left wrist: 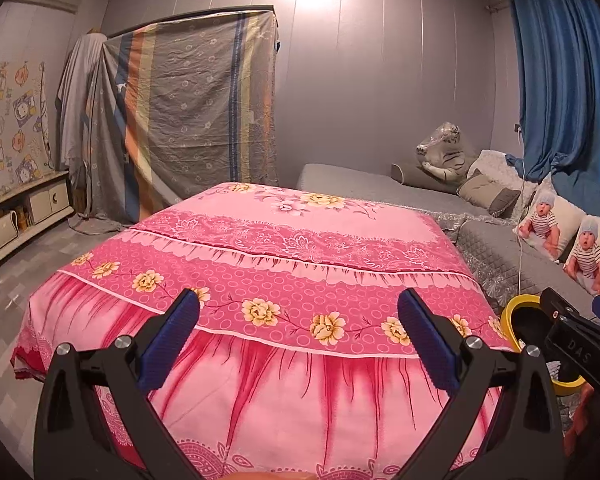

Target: Collect trash

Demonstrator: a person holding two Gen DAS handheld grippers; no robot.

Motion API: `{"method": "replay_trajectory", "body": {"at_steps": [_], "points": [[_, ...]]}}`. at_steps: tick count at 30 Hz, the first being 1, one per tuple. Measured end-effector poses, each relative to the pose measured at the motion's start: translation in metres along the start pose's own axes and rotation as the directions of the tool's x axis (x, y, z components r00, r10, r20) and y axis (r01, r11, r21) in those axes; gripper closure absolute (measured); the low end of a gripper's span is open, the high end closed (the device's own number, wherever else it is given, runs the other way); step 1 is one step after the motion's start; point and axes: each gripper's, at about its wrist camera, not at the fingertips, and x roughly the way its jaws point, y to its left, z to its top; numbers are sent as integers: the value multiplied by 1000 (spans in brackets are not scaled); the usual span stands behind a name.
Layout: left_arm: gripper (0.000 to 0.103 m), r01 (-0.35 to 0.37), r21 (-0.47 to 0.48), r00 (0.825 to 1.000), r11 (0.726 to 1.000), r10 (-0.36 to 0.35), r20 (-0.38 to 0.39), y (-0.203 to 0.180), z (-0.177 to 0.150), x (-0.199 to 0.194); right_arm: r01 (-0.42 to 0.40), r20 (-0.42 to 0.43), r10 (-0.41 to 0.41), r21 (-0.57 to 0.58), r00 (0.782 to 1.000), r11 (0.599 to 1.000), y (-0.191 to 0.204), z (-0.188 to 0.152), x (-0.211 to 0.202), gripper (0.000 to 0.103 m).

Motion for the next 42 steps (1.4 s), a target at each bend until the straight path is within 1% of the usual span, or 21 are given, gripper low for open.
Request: {"method": "replay_trajectory", "body": {"at_steps": [26, 42], "points": [[8, -22, 22, 999, 1000, 22, 26, -3, 1, -5, 2, -9, -2, -5, 1000, 1000, 3, -4, 6, 8], [8, -17, 22, 1000, 1000, 17, 13, -2, 1, -4, 7, -25, -7, -1, 1000, 1000, 3, -6, 10, 8]]}}
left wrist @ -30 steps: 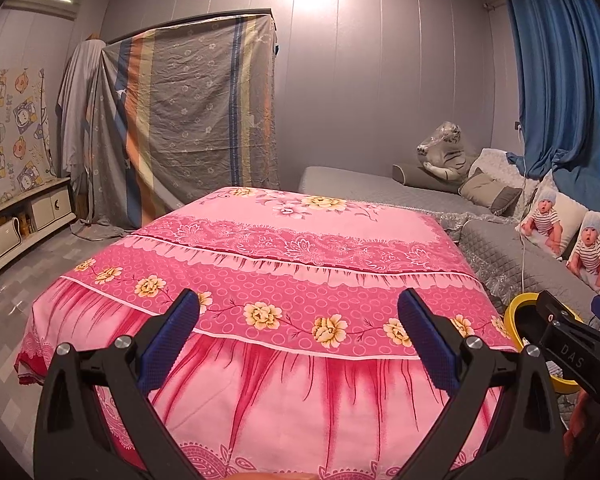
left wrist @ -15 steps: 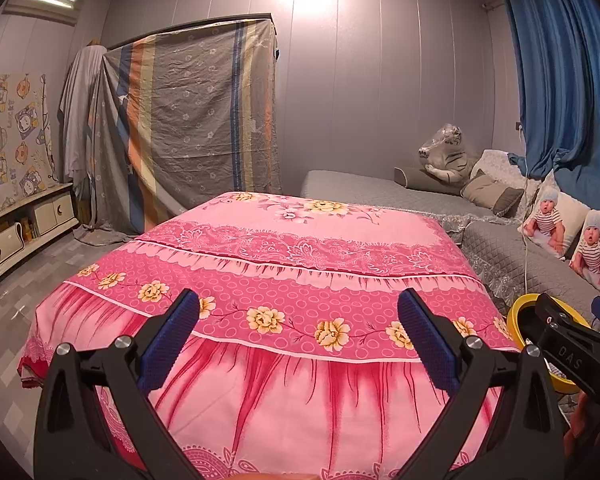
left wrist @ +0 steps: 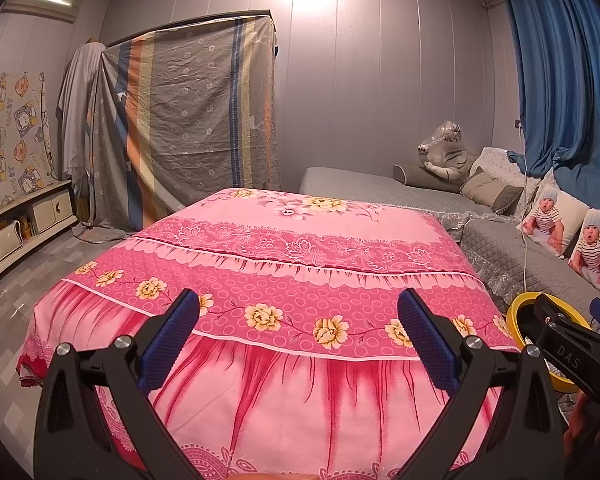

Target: Collect trash

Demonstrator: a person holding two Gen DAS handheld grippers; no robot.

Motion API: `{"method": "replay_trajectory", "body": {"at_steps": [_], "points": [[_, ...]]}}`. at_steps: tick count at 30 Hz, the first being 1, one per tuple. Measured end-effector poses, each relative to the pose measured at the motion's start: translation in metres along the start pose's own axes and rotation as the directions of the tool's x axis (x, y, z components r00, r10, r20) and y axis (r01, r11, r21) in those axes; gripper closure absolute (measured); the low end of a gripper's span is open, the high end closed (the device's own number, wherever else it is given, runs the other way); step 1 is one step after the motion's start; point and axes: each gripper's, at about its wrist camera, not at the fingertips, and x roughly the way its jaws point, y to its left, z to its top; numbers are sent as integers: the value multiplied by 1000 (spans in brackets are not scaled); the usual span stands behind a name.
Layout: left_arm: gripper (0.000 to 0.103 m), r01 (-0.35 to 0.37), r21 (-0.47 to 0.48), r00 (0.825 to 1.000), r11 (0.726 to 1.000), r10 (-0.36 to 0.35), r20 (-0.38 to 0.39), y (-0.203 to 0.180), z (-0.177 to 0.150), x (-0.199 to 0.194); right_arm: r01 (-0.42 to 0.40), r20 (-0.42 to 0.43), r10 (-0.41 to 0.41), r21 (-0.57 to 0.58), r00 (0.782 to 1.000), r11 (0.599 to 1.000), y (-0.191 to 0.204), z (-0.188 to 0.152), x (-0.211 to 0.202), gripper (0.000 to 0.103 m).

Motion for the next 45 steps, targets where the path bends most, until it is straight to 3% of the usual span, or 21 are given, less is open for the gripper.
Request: {"method": "replay_trajectory", "body": {"at_steps": [45], "points": [[8, 15, -4, 999, 1000, -15, -33, -1, -3, 8, 10, -47, -10, 11, 999, 1000, 0, -8, 12, 8]]}}
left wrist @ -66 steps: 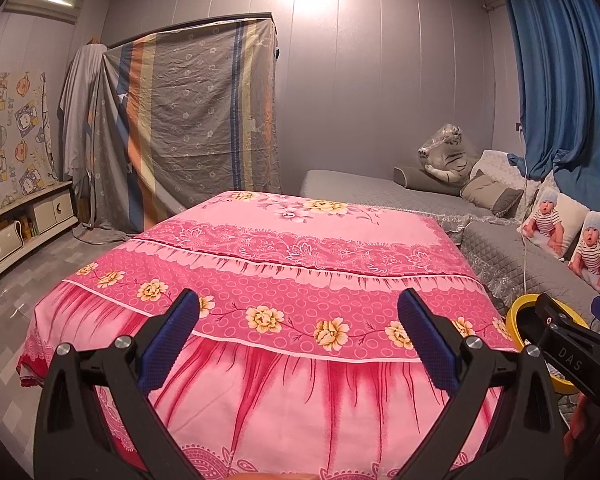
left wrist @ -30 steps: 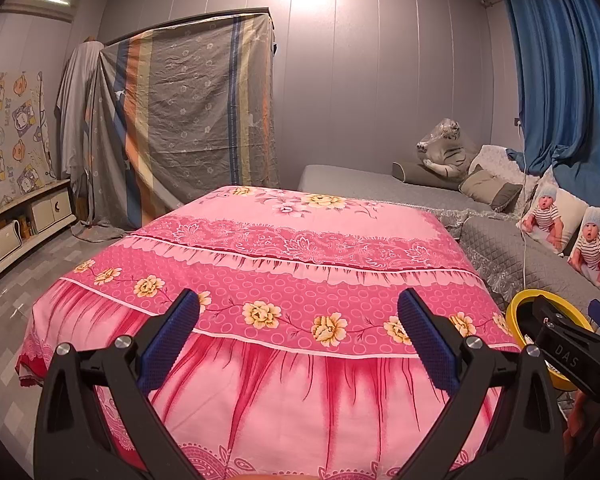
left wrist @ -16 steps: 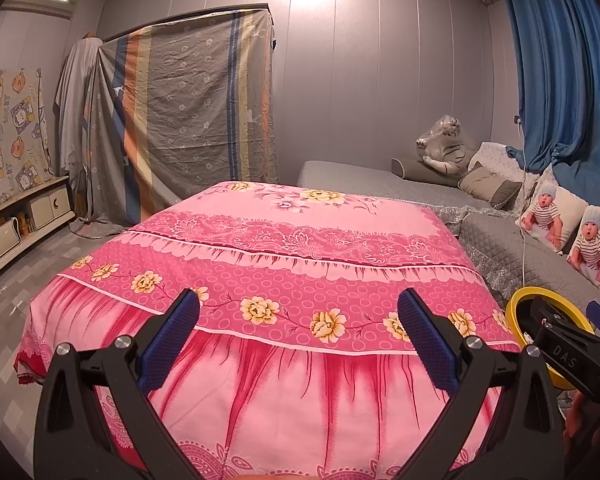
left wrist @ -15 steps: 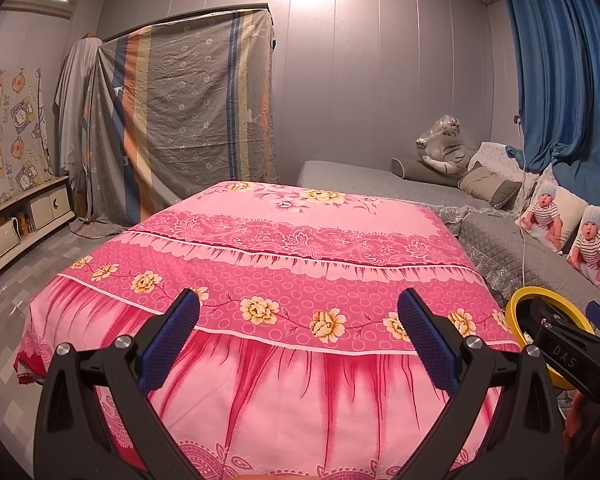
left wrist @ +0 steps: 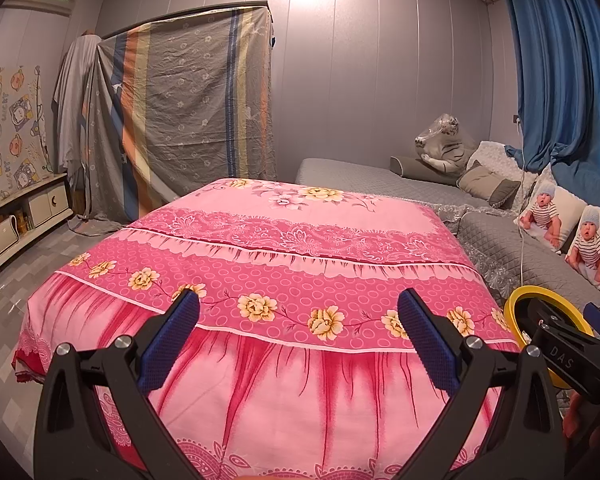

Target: Collect trash

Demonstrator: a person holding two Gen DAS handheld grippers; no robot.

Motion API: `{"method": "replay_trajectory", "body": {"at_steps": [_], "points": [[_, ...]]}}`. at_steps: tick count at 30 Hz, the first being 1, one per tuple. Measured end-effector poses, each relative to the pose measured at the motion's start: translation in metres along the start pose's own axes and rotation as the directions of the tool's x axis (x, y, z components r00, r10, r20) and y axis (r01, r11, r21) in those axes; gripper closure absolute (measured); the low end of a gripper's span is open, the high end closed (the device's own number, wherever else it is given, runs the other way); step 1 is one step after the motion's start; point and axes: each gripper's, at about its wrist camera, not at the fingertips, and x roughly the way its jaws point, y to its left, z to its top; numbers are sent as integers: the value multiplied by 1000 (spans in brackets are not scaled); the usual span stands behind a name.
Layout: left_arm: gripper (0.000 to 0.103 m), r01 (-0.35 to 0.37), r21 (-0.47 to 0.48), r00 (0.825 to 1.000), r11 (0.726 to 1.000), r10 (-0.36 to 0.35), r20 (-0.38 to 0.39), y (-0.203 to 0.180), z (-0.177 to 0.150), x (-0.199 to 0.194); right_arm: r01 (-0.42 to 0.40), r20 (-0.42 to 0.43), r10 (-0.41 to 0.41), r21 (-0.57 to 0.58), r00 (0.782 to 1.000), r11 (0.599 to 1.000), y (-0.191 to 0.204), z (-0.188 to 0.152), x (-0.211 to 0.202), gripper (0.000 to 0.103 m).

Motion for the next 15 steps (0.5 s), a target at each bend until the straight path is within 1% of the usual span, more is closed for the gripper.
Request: {"method": "replay_trajectory", "body": {"at_steps": [15], "points": [[8, 14, -6, 1000, 1000, -14, -3, 0, -2, 0, -2, -11, 2, 1, 1000, 1000, -2, -5, 2, 8]]}}
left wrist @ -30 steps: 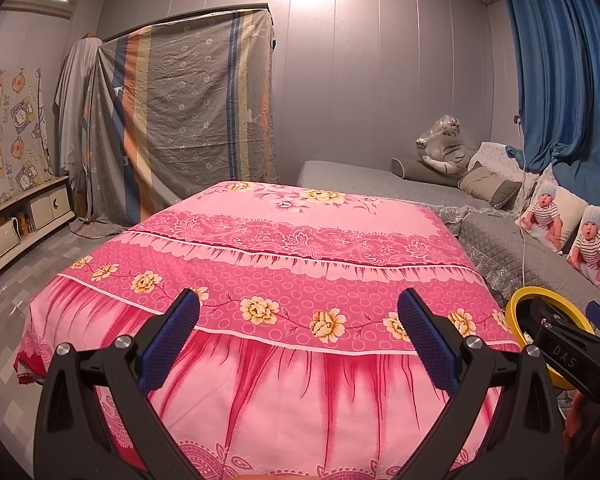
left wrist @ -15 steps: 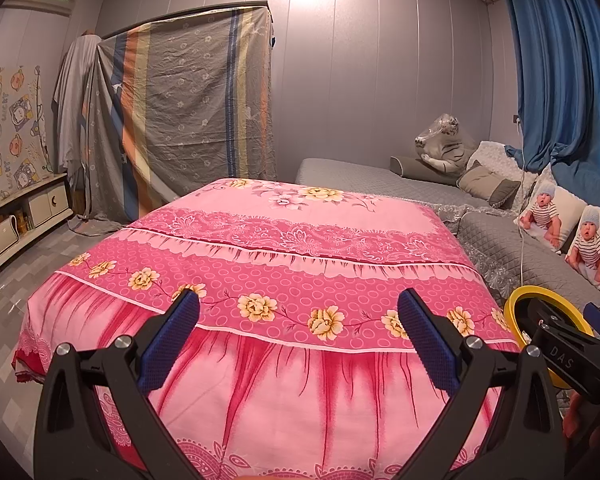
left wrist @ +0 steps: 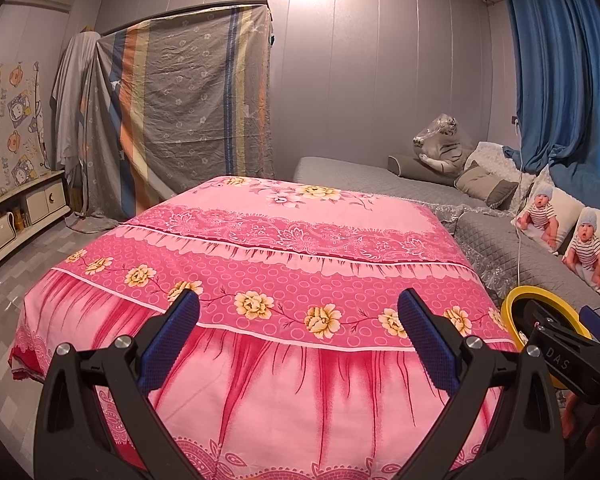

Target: Collect trash

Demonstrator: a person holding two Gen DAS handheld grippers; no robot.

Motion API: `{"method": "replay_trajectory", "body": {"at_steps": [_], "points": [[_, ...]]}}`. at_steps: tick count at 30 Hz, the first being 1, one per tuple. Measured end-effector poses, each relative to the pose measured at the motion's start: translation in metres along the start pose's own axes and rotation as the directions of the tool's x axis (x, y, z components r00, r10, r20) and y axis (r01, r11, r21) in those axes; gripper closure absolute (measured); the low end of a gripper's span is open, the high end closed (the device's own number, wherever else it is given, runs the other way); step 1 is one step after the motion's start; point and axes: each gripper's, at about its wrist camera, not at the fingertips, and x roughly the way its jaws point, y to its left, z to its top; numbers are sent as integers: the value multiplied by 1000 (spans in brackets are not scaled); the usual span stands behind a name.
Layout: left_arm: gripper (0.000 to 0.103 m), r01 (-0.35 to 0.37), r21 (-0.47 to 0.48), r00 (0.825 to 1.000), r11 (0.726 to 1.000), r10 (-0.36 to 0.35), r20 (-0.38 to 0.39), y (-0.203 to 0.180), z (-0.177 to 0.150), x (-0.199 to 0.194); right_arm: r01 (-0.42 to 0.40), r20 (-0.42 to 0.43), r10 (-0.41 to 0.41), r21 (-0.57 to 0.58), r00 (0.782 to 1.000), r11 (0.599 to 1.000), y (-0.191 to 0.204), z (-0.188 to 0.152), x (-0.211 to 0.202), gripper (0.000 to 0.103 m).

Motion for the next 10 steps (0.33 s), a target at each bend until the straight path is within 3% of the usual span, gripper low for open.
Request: {"method": "replay_trajectory", "body": {"at_steps": [10], "points": [[8, 17, 0, 1000, 1000, -17, -3, -1, 0, 0, 0, -7, 0, 3, 1000, 1000, -1, -2, 2, 8]]}}
